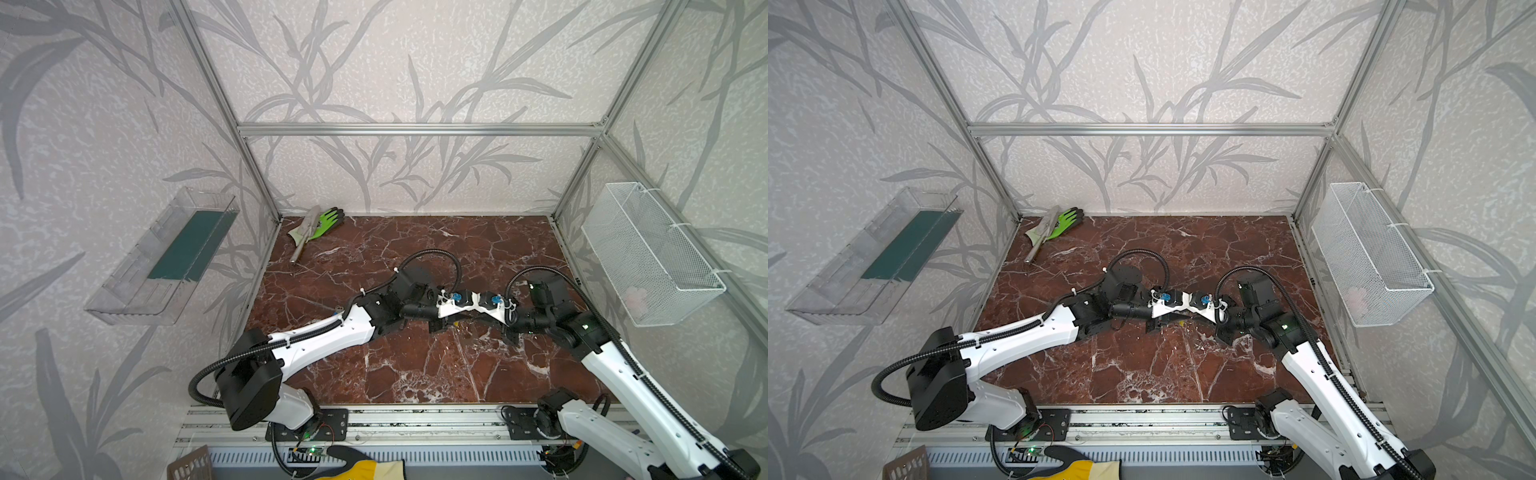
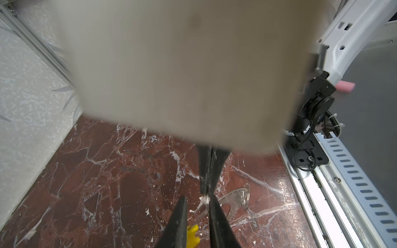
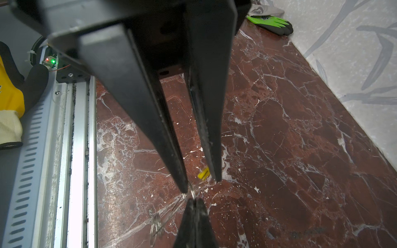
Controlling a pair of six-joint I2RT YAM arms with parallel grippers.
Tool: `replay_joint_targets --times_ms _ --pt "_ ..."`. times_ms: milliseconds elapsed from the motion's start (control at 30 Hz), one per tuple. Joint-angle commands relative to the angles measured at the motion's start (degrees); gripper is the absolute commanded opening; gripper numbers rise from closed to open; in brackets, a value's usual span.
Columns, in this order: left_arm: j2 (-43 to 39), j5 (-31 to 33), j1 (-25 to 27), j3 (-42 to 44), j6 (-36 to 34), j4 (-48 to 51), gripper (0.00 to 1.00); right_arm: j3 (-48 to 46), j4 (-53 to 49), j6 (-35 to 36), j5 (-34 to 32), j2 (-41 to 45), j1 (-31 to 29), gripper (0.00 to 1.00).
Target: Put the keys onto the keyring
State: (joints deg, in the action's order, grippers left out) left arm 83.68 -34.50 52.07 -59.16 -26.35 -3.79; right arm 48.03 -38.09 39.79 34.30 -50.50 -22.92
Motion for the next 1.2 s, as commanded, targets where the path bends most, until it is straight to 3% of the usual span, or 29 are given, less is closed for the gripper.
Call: replay_joint_targets --times_ms 0,367,633,1167 --pt "1.2 -1.7 0.2 -1.8 0.7 2.2 0.21 2.1 -0.4 -0.5 -0.2 0.0 -0.4 0.00" --pt "2.2 -2.9 0.0 -2.0 2.6 2.8 0.22 2.1 0.7 -1.6 -0.9 0.2 -0.4 0.00" --pt "0.5 -3.6 -2.1 2.7 9.5 -6.5 0.25 1.1 1.4 -2.2 -1.3 1.4 -0.4 0.00" --pt "-0.2 -7.2 -2.8 4.6 13.2 -10.2 0.24 1.0 2.0 -3.2 -1.5 1.9 -0.4 0.00"
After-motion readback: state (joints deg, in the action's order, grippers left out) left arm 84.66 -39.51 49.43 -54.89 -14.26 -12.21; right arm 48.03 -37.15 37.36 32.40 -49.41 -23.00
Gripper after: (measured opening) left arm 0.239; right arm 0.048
